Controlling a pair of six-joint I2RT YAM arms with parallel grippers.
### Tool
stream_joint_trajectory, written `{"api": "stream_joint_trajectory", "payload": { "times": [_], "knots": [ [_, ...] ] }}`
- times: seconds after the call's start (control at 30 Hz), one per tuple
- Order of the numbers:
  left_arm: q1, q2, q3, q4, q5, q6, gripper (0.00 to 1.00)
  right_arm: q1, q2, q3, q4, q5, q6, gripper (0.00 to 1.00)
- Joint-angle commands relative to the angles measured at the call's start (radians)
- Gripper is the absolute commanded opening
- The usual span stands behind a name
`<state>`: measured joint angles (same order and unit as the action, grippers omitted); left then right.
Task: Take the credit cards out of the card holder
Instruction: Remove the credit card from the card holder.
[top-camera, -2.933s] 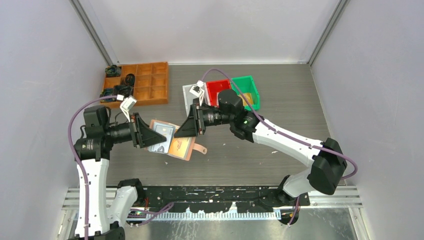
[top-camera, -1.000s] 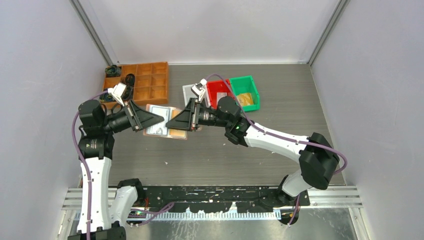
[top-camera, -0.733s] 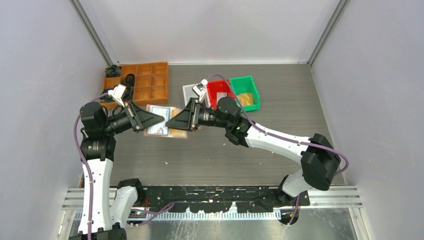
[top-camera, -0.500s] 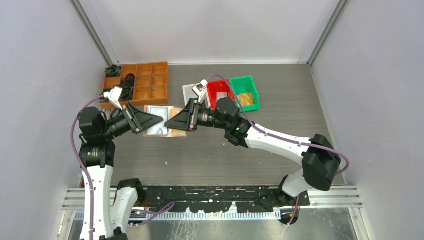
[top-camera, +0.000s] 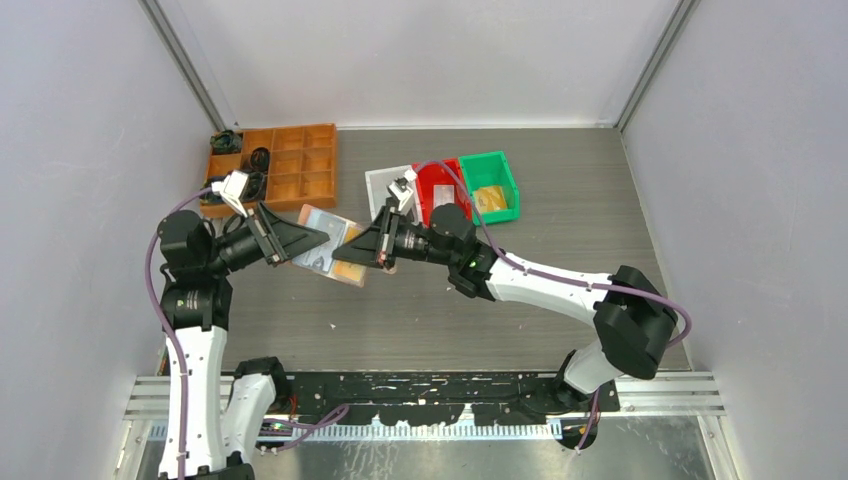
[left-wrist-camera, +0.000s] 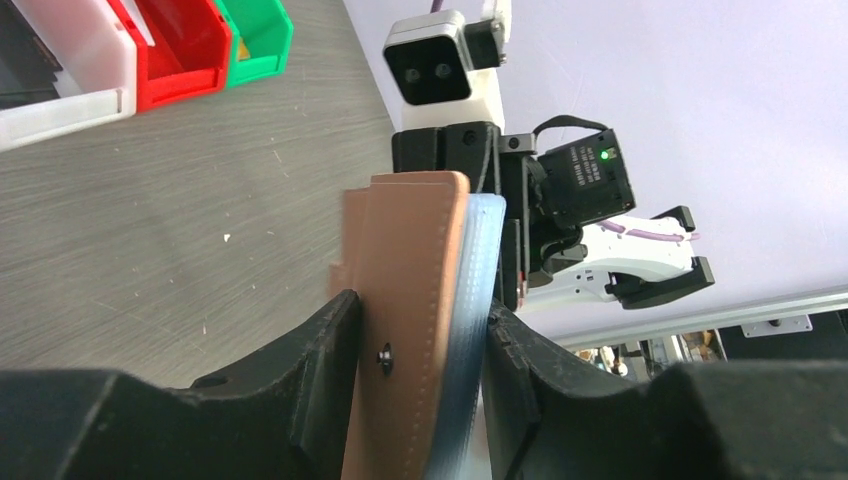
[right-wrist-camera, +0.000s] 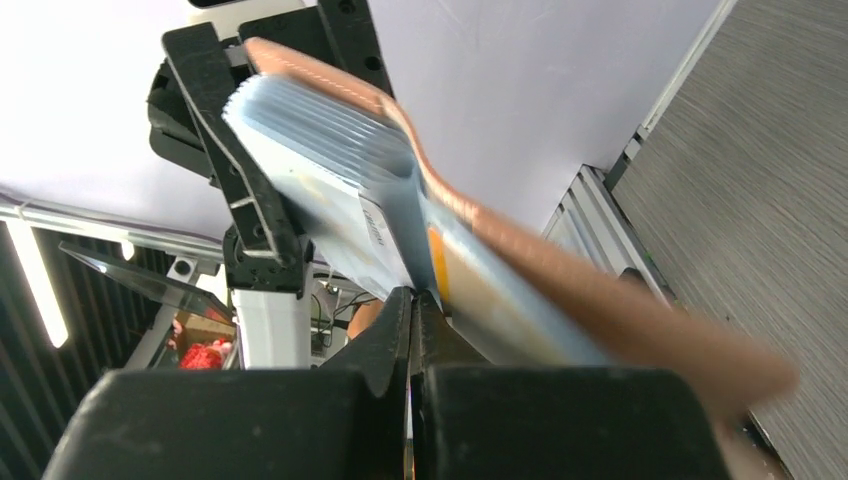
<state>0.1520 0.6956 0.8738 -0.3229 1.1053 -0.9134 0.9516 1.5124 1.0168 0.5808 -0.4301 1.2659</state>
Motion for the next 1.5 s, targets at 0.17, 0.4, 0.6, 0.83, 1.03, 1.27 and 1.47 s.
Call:
{"api": "stream_joint_trajectory", "payload": {
  "times": [0.17, 0.4, 0.6, 0.83, 1.03, 1.27, 1.47],
  "knots": [
    [-0.015, 0.001, 0.031, 0.068, 0.098, -0.045, 0.35, -0.041, -0.017, -0.096, 0.149, 0.067, 0.078, 0.01],
    [-0.015, 0.001, 0.036, 0.014, 0.057, 0.025, 0.22, -0.040, -0.032, -0.092, 0.181, 0.048, 0.094, 0.01],
    [-0.015, 0.025, 0.055, 0.033, 0.064, -0.024, 0.08, -0.040, -0.032, -0.125, 0.273, 0.057, 0.153, 0.28],
    [-0.015, 0.021, 0.034, 0.123, 0.086, -0.129, 0.00, -0.040, 0.067, -0.095, 0.471, 0.041, 0.287, 0.40],
    [-0.015, 0.013, 0.045, 0.123, 0.078, -0.137, 0.00, -0.040, 0.059, -0.115, 0.525, 0.045, 0.307, 0.20],
    [-0.014, 0.039, 0.068, 0.125, 0.059, -0.138, 0.00, -0.040, -0.010, -0.201, 0.534, 0.066, 0.283, 0.07],
    [-0.015, 0.048, 0.078, 0.131, 0.054, -0.144, 0.00, -0.041, -0.056, -0.248, 0.536, 0.086, 0.252, 0.05]
  ]
}}
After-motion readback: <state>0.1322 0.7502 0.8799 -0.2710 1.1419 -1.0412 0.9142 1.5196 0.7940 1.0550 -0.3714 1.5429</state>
